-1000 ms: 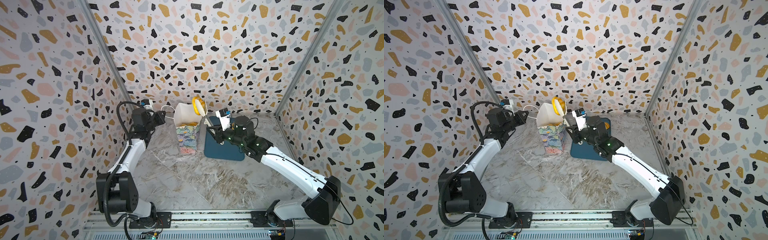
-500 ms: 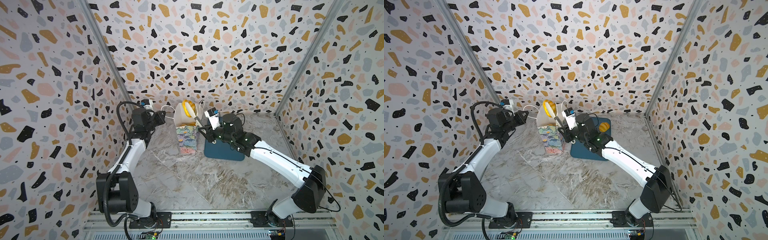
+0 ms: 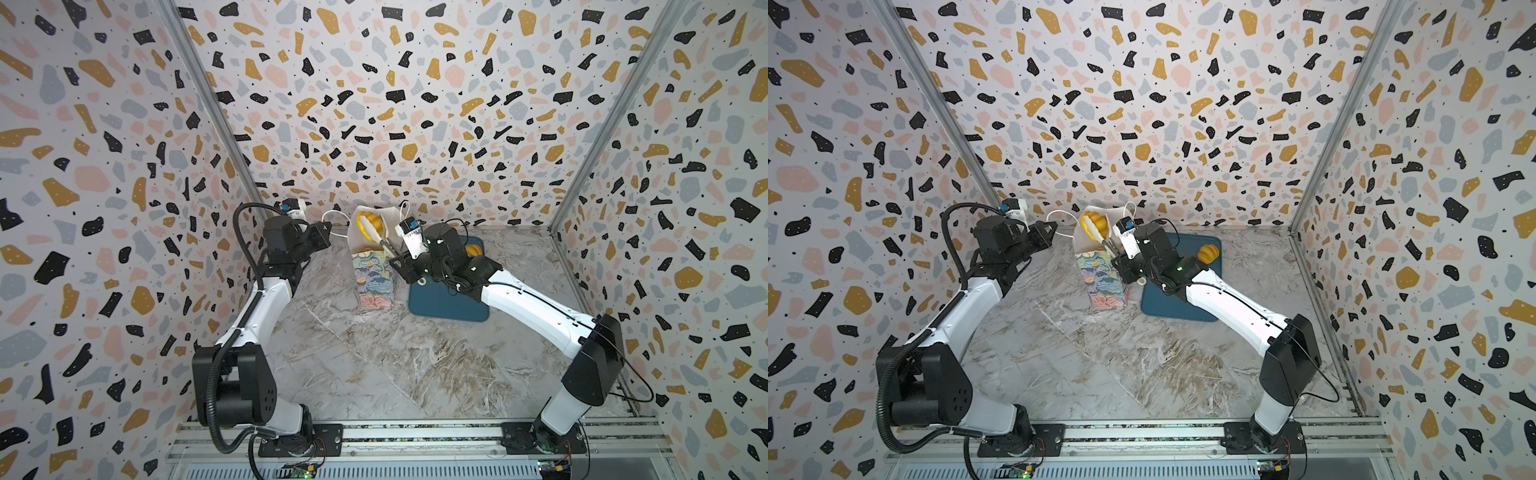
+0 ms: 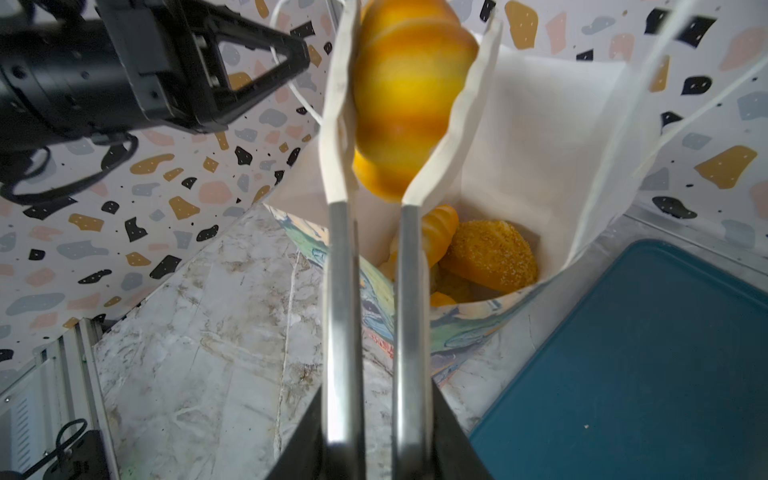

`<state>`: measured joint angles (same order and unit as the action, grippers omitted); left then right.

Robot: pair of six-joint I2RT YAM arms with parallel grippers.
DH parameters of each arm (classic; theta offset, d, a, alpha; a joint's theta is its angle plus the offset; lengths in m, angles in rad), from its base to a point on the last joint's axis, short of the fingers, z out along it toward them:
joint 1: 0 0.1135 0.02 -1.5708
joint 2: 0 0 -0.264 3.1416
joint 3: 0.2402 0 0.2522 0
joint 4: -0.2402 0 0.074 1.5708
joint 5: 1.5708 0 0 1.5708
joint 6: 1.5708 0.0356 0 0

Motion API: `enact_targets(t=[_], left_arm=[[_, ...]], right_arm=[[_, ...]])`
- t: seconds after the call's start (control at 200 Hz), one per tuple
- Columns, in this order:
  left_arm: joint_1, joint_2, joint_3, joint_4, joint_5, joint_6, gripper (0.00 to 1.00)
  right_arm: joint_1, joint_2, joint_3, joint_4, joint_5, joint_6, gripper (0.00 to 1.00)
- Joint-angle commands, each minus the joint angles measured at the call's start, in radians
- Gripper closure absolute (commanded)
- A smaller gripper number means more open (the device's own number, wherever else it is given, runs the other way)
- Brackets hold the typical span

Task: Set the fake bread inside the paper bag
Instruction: 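Carry the striped croissant with the right gripper over the bag's opening, then open the tongs with the right gripper to drop the croissant into the bag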

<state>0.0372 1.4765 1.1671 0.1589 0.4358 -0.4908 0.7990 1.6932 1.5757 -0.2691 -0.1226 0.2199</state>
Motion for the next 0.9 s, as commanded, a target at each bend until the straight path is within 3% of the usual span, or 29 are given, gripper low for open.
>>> enact_targets(t=[0.0, 0.451, 0.896], left_arm=[[-0.005, -0.012, -0.011, 0.036, 0.006, 0.004, 1.00], [-0.005, -0.012, -0.011, 0.036, 0.005, 0.004, 1.00], [-0.005, -0.013, -0.011, 0.036, 0.005, 0.004, 1.00]], right_arm=[[0.007, -0.021, 0.053, 0.002, 0.029, -0.014, 0.61], [0.010, -0.050, 0.052, 0.020, 0.024, -0.014, 0.52], [0.026, -0.150, -0.031, 0.098, 0.011, -0.033, 0.51]])
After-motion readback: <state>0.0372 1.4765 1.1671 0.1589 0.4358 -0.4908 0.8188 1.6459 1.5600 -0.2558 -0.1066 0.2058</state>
